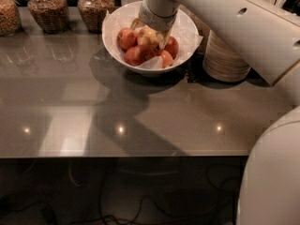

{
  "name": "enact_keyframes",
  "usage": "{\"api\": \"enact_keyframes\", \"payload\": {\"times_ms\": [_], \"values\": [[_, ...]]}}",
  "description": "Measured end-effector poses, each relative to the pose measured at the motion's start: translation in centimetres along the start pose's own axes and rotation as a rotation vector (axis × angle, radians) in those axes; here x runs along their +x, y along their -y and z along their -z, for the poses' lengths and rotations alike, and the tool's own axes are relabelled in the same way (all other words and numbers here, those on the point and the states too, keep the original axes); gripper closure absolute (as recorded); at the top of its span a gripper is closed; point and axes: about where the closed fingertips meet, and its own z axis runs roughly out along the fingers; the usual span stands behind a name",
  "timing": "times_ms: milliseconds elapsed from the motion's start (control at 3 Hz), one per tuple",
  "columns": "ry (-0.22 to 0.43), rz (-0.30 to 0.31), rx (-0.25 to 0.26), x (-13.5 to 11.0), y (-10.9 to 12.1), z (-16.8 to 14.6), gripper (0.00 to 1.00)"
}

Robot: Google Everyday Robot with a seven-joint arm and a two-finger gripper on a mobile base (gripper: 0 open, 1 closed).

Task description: Pick apple from white bowl

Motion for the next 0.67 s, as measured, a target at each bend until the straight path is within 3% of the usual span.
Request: {"api": "enact_keyframes", "payload": {"times_ms": [667], "values": [[0.008,-0.007,-0.010,-0.09,-0.11,-0.51,0.37]]}}
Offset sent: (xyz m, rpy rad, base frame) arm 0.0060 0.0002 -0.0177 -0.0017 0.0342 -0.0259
